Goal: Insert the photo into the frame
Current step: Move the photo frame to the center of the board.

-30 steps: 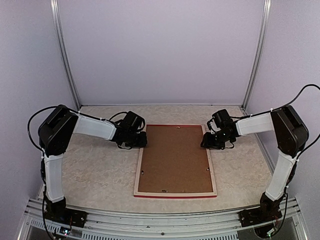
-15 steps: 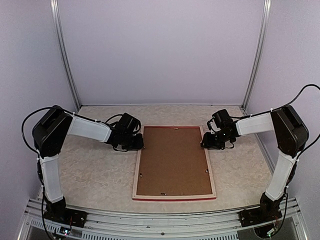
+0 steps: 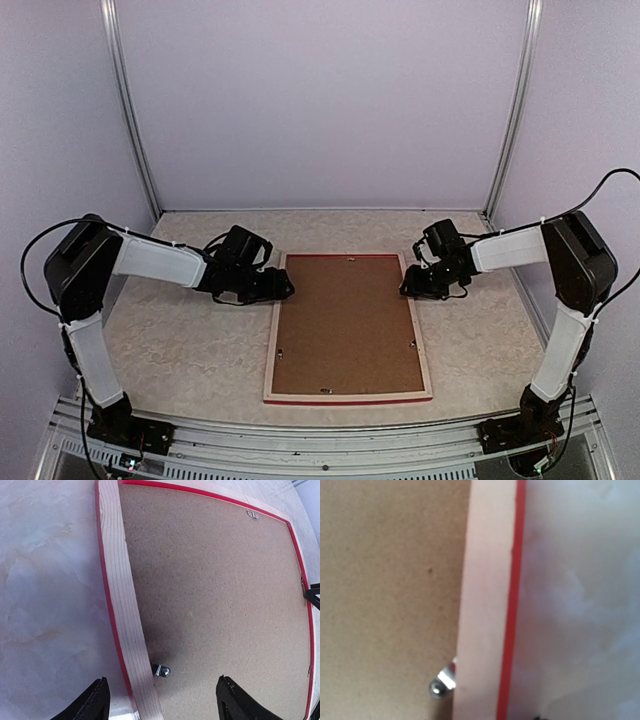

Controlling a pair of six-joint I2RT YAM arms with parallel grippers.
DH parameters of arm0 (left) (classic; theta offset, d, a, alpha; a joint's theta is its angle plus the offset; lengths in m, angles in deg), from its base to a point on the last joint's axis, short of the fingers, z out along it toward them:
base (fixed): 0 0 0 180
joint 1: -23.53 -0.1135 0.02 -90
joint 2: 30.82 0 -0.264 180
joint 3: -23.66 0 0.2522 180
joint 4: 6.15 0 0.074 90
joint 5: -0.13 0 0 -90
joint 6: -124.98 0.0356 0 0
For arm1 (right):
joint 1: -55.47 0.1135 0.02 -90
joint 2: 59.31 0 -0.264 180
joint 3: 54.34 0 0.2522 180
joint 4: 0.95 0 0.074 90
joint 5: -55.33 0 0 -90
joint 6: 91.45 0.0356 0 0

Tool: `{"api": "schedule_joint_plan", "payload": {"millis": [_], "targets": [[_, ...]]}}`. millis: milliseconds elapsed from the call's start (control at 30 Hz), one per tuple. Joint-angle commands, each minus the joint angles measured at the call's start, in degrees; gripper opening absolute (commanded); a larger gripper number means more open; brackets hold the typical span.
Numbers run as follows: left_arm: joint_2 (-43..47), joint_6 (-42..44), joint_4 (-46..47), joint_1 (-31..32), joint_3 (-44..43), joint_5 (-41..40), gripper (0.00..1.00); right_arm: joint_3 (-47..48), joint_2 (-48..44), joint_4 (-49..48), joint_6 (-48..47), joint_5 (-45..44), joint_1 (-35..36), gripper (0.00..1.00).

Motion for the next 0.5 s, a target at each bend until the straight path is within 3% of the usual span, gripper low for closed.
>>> {"api": "schedule_joint_plan", "payload": {"millis": [0, 233, 467], "targets": [[4.6, 0.4, 0.7, 0.3, 3.9, 1.6, 0.75, -1.7, -2.3, -0.1, 0.4, 0.2, 0.9, 0.45], [12.0, 0.7, -3.1, 4.8, 10.0, -0.5, 0.88, -4.8, -5.8, 0.0, 0.5, -0.2, 1.5, 0.48], [14.1, -0.6, -8.3, 12.6, 12.5, -7.6, 0.90, -9.7, -10.0, 0.1, 1.9, -0.3, 2.5, 0.48]]}}
